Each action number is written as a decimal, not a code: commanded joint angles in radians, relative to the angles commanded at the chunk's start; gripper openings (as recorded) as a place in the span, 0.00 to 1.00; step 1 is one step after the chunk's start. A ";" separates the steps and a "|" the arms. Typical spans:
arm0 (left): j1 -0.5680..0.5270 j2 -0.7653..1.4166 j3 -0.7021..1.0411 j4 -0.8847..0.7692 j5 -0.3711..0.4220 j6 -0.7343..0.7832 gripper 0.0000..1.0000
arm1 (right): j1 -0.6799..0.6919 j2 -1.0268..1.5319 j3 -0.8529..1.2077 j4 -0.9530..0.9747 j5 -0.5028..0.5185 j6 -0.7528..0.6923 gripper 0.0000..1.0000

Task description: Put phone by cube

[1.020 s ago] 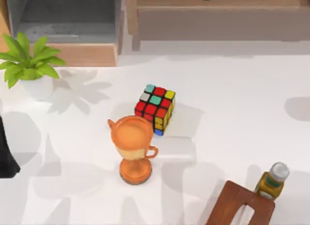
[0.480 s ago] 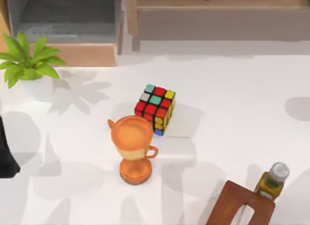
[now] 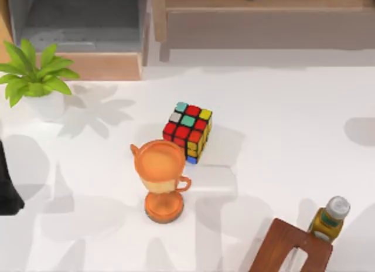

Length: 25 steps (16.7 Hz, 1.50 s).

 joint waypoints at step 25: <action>0.000 0.000 0.000 0.000 0.000 0.000 1.00 | 0.000 -0.061 0.045 -0.090 0.000 -0.001 0.00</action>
